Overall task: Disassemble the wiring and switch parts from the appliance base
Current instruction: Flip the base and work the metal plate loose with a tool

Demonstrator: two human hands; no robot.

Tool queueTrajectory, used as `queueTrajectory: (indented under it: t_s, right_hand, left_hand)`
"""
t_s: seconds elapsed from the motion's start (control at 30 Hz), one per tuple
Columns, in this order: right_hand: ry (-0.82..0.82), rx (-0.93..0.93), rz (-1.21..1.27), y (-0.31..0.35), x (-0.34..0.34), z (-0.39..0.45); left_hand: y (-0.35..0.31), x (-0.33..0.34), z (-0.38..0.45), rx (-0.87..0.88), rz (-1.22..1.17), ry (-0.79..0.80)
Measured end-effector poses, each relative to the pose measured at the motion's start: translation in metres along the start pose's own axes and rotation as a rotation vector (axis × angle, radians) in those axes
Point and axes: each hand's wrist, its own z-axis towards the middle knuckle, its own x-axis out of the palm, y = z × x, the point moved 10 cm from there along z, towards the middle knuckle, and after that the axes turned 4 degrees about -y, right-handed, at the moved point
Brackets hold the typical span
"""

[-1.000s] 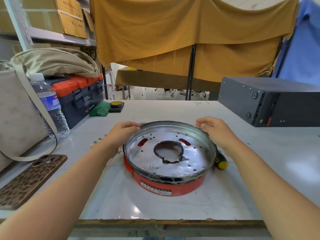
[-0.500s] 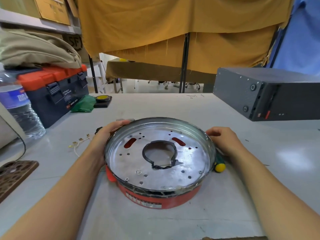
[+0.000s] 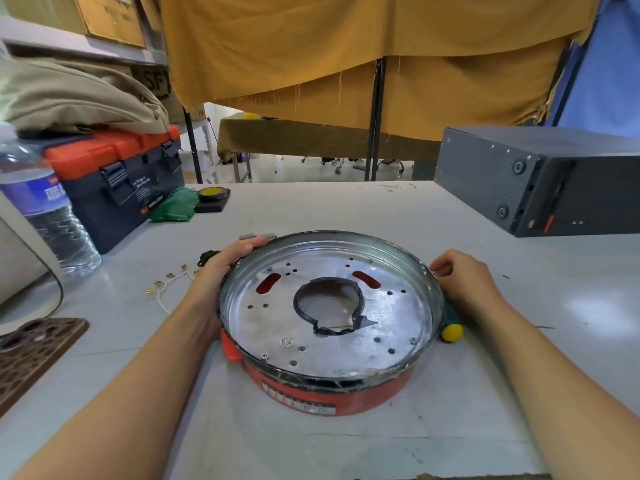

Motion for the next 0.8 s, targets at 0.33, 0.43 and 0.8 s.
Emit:
queueTrajectory:
  t_s: [0.33, 0.43, 0.8]
  right_hand:
    - [-0.038, -0.046, -0.147, 0.012, -0.002, -0.004]
    - [-0.026, -0.055, -0.059, 0.012, 0.0, -0.003]
    - [-0.185, -0.04, 0.717, 0.021, -0.027, -0.005]
  left_hand:
    - [0.006, -0.009, 0.002, -0.033, -0.044, -0.04]
    - [0.007, -0.009, 0.002, -0.031, -0.056, -0.037]
    - [0.009, -0.003, 0.002, -0.023, -0.087, -0.018]
